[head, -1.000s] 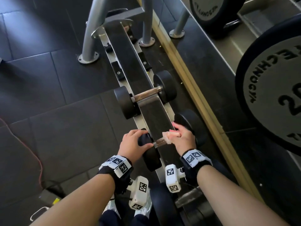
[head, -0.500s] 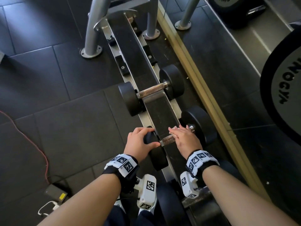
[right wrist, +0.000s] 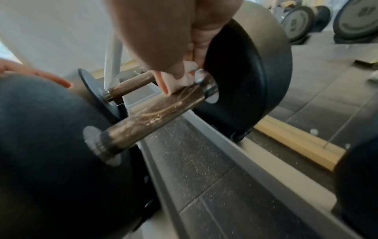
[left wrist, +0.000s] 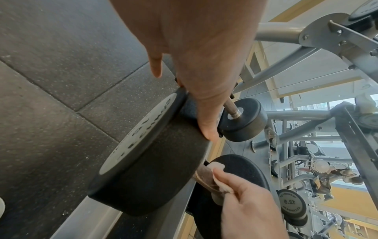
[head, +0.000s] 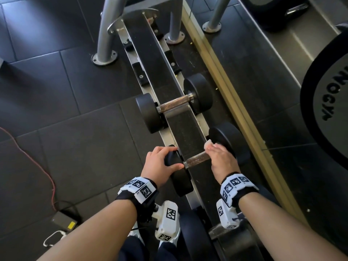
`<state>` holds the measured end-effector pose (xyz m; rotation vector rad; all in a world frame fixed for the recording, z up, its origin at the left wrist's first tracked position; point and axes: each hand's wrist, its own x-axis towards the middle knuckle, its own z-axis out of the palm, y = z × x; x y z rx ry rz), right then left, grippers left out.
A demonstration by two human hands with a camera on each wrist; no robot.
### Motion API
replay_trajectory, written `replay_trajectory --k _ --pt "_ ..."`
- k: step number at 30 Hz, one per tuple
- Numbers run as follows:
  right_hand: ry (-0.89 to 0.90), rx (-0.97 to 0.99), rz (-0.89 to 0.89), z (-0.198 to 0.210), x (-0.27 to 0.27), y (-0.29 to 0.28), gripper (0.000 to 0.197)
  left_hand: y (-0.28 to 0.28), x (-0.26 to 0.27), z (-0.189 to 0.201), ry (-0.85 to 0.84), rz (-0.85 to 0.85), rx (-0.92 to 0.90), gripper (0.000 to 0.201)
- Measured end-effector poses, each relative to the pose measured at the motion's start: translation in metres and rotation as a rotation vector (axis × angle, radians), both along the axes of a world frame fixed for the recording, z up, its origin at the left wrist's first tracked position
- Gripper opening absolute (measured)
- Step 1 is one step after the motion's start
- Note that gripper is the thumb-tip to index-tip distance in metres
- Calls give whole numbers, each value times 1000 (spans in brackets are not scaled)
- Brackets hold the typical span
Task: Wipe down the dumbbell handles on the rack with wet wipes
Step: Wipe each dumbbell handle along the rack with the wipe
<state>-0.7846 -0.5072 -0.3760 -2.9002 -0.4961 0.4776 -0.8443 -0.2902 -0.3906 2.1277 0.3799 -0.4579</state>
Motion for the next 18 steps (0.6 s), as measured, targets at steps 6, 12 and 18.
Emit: replay_trajectory --k 6,12,18 --pt "184 184 117 -9 -32 28 52 -2 2 4 4 4 10 60" --pt "118 241 -97 -11 -10 9 53 -3 1 7 13 -4 10 60" --pt "143 196 -28 -20 -24 14 54 -2 1 5 12 -1 12 60"
